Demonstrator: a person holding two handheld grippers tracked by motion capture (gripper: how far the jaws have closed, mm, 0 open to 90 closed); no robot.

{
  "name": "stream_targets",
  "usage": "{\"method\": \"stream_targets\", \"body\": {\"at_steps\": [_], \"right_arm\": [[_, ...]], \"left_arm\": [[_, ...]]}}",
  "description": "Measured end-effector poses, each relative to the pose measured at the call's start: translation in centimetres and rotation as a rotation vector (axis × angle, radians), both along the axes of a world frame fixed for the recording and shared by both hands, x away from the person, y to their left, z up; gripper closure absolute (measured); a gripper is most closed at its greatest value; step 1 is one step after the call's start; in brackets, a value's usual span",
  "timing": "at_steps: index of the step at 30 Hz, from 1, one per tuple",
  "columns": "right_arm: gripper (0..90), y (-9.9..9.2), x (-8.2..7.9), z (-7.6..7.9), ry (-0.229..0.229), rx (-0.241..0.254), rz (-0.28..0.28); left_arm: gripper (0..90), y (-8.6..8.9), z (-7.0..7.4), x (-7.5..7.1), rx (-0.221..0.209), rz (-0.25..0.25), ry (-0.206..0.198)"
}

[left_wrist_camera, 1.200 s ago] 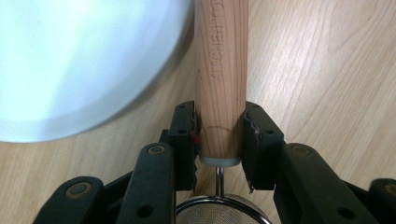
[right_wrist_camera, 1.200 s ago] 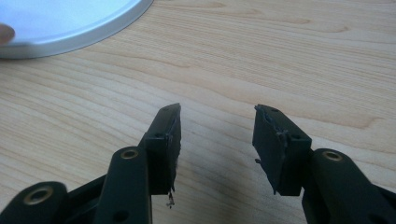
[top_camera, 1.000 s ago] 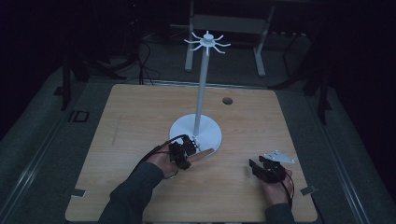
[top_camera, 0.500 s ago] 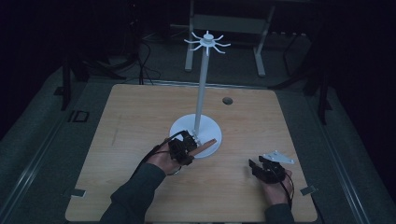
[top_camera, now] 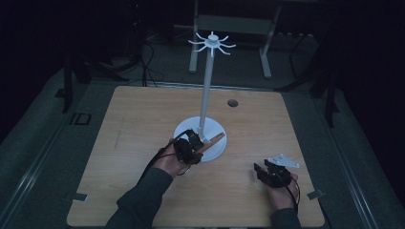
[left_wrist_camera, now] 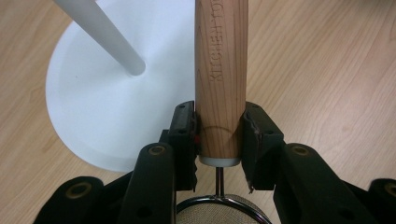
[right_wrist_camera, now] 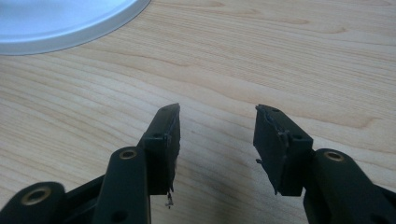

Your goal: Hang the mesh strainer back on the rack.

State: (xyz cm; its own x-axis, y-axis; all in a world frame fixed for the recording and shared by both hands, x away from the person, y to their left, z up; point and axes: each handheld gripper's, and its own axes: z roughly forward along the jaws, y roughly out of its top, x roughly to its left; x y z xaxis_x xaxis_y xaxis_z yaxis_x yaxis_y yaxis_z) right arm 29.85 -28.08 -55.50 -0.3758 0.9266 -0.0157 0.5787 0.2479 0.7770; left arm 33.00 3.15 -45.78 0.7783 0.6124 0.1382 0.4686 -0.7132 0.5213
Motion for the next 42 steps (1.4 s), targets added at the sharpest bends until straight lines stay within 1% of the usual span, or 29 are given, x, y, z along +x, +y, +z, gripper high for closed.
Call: {"method": "stream_targets", "body": {"at_steps": [5, 9, 15, 17, 19, 22, 27, 30, 38, 42], "right_arm": [[50.6, 0.0, 0.0, 0.0, -0.004, -0.003, -0.002], [50.5, 0.0, 0.0, 0.0, -0.004, -0.004, -0.003], [50.5, 0.0, 0.0, 0.0, -0.005, -0.006, -0.003], [50.5, 0.0, 0.0, 0.0, -0.005, -0.006, -0.004], [50.5, 0.0, 0.0, 0.0, -0.006, -0.006, -0.005], [50.5, 0.0, 0.0, 0.0, -0.005, -0.007, -0.005], [50.5, 0.0, 0.0, 0.0, -0.002, -0.010, -0.010], [50.4, -0.1, 0.0, 0.0, -0.003, -0.009, -0.013], [50.4, 0.0, 0.0, 0.0, -0.002, -0.009, -0.015], [50.3, 0.0, 0.0, 0.0, -0.001, -0.010, -0.017]], "left_arm": [[69.0, -0.3, 0.4, -0.3, -0.017, 0.006, -0.017], [68.9, -0.5, 0.8, -0.5, -0.045, 0.024, -0.037], [69.0, -0.5, 1.2, -0.6, -0.070, 0.039, -0.052], [69.0, -0.5, 1.3, -0.7, -0.081, 0.050, -0.058], [69.0, -0.4, 1.6, -0.8, -0.094, 0.069, -0.075], [69.0, -0.3, 1.8, -0.8, -0.101, 0.078, -0.082], [68.9, -0.2, 2.2, -0.9, -0.124, 0.106, -0.107], [68.9, 0.0, 2.3, -0.9, -0.146, 0.125, -0.112], [68.9, 0.3, 2.7, -0.9, -0.179, 0.162, -0.130], [68.9, 0.3, 2.9, -1.0, -0.184, 0.166, -0.136]]}}
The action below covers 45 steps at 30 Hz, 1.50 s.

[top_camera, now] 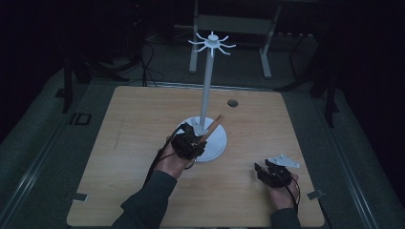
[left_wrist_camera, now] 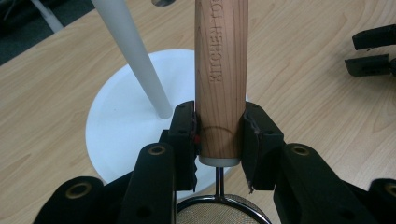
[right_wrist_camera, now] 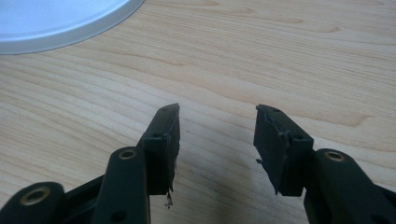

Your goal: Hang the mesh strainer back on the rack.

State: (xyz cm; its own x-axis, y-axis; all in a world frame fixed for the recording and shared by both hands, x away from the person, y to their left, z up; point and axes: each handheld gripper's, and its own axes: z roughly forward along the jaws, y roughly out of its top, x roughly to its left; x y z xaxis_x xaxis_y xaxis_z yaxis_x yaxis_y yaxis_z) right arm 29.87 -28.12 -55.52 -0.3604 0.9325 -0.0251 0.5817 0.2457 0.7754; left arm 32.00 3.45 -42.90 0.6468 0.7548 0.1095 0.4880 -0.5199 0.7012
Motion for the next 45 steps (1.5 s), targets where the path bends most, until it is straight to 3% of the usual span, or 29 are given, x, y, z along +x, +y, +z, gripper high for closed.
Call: {"method": "stream_targets", "body": {"at_steps": [25, 35, 45], "right_arm": [[49.9, 0.0, 0.0, -0.1, 0.005, 0.000, -0.008], [49.8, -0.1, 0.0, -0.1, 0.003, 0.000, -0.010], [49.8, -0.1, 0.0, -0.1, 0.004, -0.002, -0.010]], "left_arm": [[68.9, 0.2, 1.5, -0.1, -0.083, 0.086, -0.058], [68.9, 0.2, 2.0, -0.3, -0.098, 0.110, -0.086], [68.9, 0.3, 2.4, -0.2, -0.115, 0.127, -0.090]]}}
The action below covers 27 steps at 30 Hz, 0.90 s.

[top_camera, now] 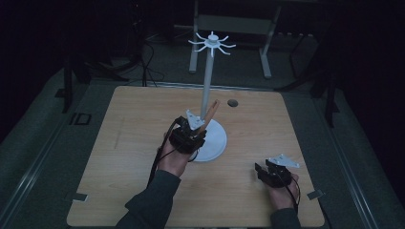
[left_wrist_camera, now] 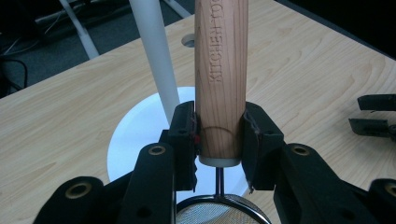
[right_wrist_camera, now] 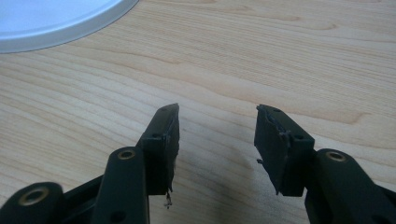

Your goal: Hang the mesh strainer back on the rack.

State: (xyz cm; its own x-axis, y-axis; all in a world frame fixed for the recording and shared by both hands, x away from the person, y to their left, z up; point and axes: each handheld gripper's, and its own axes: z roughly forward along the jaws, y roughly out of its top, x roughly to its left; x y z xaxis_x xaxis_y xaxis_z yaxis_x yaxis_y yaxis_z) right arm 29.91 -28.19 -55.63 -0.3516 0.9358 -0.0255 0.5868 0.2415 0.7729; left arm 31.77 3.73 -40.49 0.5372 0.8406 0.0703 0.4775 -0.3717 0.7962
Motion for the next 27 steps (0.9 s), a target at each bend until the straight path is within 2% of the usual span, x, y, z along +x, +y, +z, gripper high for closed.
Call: {"method": "stream_targets", "body": {"at_steps": [14, 27], "right_arm": [[49.8, 0.0, 0.0, 0.0, 0.001, -0.001, 0.001], [49.7, 0.0, 0.0, 0.0, 0.001, -0.003, 0.000]], "left_arm": [[68.9, -0.1, 0.8, -0.2, -0.026, 0.036, -0.032], [68.8, -0.1, 1.2, -0.3, -0.050, 0.050, -0.056]]}}
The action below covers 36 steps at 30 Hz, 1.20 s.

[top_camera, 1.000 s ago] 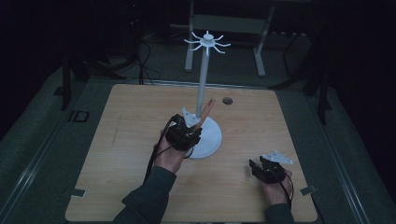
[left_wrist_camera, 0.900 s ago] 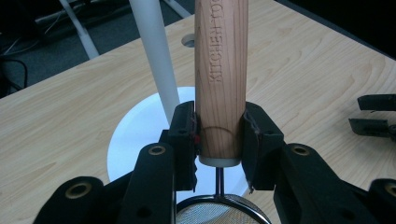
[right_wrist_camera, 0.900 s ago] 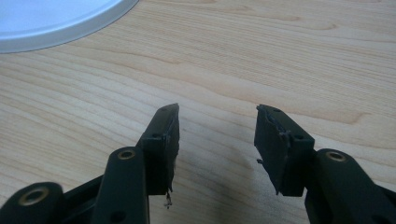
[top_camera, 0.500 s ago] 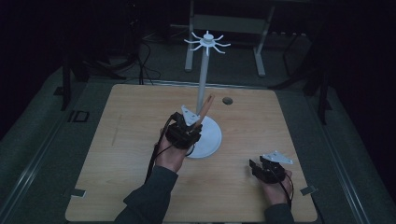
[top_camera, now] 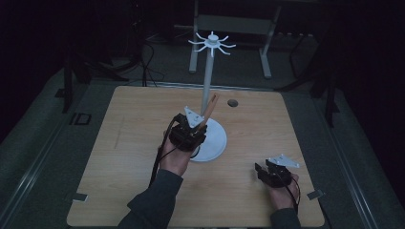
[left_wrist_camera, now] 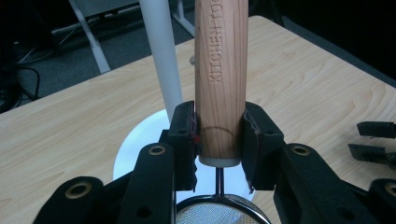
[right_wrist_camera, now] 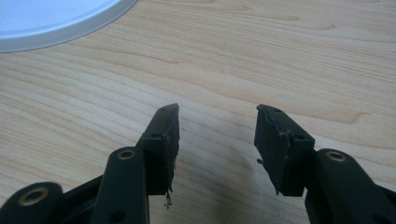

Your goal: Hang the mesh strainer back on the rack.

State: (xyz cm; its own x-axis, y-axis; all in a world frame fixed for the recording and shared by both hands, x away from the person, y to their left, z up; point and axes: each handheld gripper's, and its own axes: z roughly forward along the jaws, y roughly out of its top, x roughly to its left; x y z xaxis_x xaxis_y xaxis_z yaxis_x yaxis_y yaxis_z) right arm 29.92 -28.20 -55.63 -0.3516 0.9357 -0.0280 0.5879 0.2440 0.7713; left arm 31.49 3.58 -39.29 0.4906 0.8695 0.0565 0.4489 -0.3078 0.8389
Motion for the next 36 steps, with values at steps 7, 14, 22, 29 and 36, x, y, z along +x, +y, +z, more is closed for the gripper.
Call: {"method": "stream_targets", "body": {"at_steps": [7, 14, 22, 29, 36], "right_arm": [[49.5, 0.0, 0.0, 0.0, -0.001, -0.002, 0.000], [49.0, 0.0, 0.0, -0.1, -0.001, -0.007, 0.001], [48.9, 0.0, 0.0, -0.1, 0.000, -0.005, -0.003], [48.7, 0.0, 0.0, -0.1, -0.002, -0.010, -0.001], [48.7, 0.0, 0.0, -0.2, 0.001, -0.013, -0.002]], "left_arm": [[68.8, 0.0, 0.3, -0.1, -0.005, 0.014, -0.023], [68.8, 0.1, 0.5, -0.2, -0.010, 0.034, -0.043], [68.8, 0.1, 0.9, -0.4, -0.032, 0.059, -0.069], [68.8, 0.0, 1.2, -0.4, -0.040, 0.064, -0.073], [68.8, 0.0, 1.5, -0.5, -0.055, 0.078, -0.090]]}}
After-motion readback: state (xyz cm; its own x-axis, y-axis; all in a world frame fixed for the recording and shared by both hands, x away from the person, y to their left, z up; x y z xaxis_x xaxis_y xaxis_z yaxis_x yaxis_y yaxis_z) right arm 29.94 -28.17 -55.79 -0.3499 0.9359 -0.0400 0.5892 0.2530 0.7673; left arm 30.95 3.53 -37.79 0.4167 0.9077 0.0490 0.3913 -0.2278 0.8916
